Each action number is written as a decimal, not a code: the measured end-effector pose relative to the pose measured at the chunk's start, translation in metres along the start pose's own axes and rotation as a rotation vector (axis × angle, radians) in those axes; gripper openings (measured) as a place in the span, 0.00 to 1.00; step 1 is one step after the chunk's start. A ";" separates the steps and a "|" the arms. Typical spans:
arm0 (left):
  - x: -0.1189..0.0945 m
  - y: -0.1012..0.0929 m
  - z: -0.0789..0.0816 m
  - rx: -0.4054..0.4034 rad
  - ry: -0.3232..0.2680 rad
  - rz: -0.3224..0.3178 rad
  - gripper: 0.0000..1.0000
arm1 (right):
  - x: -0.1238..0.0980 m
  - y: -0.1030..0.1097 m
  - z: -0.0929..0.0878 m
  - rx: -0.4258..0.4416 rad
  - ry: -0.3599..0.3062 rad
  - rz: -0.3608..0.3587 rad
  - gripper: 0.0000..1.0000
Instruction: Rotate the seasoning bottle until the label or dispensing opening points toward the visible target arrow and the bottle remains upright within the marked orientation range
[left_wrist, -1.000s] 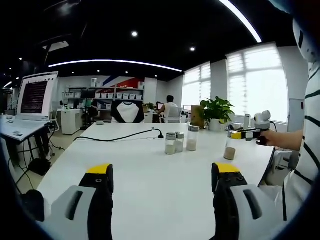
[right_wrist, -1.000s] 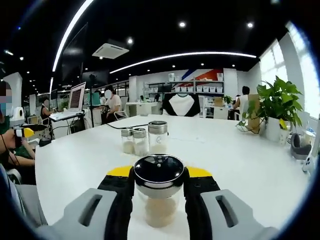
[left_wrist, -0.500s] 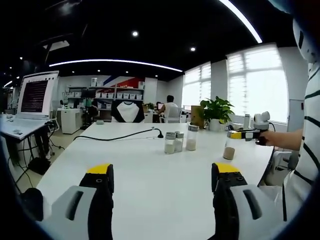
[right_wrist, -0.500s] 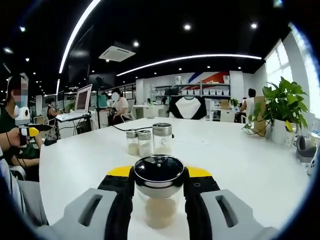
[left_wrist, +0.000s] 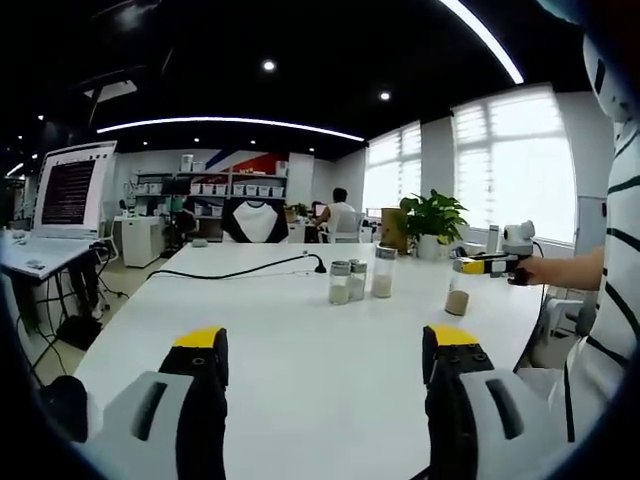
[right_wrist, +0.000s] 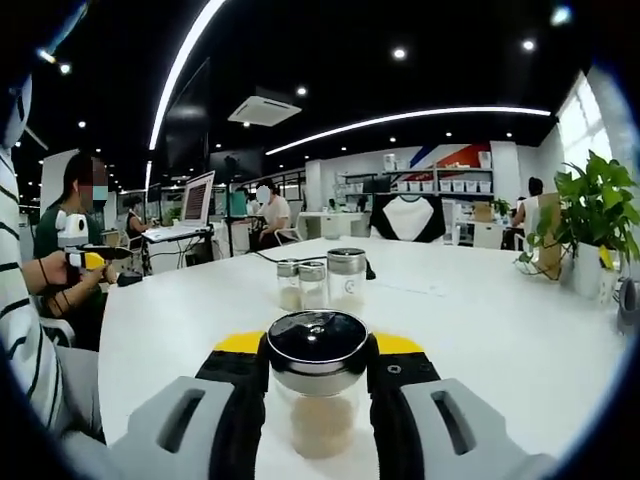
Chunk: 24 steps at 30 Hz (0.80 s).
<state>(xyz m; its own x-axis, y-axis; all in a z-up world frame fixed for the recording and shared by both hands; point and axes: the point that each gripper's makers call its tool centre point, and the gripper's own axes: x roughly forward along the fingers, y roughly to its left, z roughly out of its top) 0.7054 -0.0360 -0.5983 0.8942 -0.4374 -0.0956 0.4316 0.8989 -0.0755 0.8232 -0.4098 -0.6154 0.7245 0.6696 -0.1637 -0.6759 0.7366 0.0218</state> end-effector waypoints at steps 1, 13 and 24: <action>0.000 0.000 0.001 0.002 -0.001 -0.002 0.84 | 0.000 -0.001 0.000 -0.005 -0.002 0.018 0.37; 0.001 -0.004 0.011 0.042 -0.003 -0.017 0.85 | 0.000 -0.005 0.000 0.011 -0.021 0.124 0.38; 0.007 -0.010 0.016 0.063 -0.006 -0.037 0.85 | -0.010 -0.010 0.007 0.083 -0.071 -0.005 0.44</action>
<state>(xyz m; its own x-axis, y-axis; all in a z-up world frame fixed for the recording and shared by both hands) 0.7091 -0.0473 -0.5820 0.8780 -0.4704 -0.0884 0.4709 0.8820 -0.0161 0.8234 -0.4232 -0.6071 0.7376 0.6686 -0.0942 -0.6607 0.7435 0.1033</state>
